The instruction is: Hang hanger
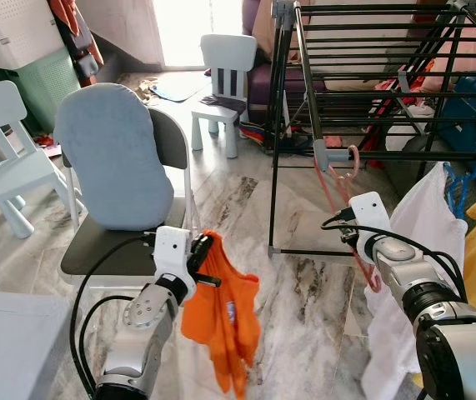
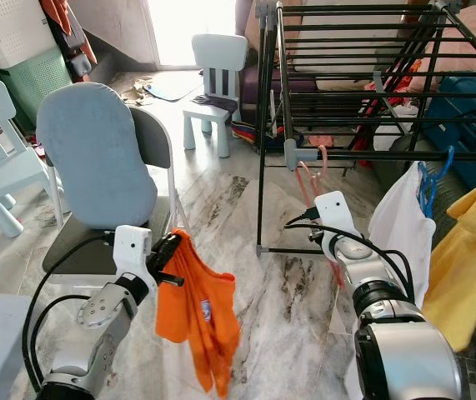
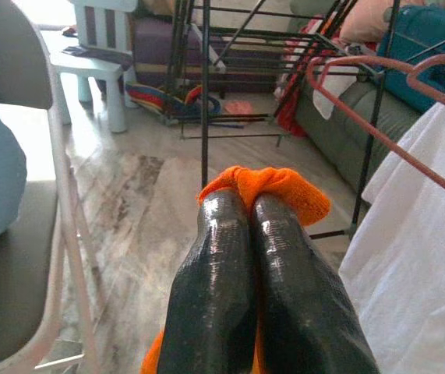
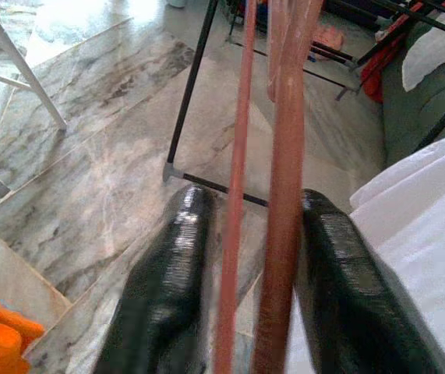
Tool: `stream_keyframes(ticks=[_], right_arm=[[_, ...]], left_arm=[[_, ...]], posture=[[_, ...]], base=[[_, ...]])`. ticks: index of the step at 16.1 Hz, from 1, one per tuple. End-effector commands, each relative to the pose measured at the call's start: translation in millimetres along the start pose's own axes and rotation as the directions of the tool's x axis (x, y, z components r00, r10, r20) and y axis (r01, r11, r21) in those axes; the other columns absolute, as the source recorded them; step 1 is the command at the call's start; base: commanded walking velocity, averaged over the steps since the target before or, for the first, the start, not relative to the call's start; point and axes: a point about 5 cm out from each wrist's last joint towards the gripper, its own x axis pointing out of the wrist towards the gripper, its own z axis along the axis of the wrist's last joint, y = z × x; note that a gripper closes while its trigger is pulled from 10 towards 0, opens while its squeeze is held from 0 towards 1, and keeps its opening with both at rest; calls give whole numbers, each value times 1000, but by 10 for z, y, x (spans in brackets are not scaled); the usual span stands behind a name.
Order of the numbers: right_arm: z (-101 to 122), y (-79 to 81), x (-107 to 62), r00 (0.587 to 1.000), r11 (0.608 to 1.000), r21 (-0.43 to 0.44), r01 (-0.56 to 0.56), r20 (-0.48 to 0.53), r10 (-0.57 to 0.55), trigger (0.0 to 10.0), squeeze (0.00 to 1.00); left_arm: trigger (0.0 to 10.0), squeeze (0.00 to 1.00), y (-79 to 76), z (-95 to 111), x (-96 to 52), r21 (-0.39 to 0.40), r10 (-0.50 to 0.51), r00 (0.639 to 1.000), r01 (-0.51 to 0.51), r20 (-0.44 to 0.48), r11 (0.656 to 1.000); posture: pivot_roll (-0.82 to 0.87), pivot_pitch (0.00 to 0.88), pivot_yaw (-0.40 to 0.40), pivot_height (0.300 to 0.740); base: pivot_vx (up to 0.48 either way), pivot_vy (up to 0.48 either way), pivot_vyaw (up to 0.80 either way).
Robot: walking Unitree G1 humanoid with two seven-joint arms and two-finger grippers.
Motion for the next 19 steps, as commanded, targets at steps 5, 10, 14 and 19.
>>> stream_keyframes(ticks=[5, 10, 14, 19], right_arm=[[9, 13, 8, 1000, 1000, 27, 13, -8, -13, 0, 0], [39, 23, 12, 1000, 1000, 26, 16, 9, -16, 0, 0], [174, -41, 8, 993, 997, 17, 75, 87, -76, 0, 0], [91, -105, -71, 966, 986, 54, 156, 198, -164, 5059, 0]], left_arm=[[10000, 0, -25, 35, 32, 22, -21, 1000, 21, 4, 1000], [10000, 0, -41, 25, 38, 20, -25, 1000, 25, 2, 999], [10000, 0, -25, 16, 41, 16, 7, 1000, -7, -9, 1000], [10000, 0, -10, 5, -12, 141, -48, 997, 56, -60, 988]], posture=[[-109, 0, 21, 740], [-110, 0, 20, 740], [-110, 0, 17, 740], [-114, 0, 11, 740]], base=[[0, 0, 0], [0, 0, 0], [0, 0, 0], [0, 0, 0]])
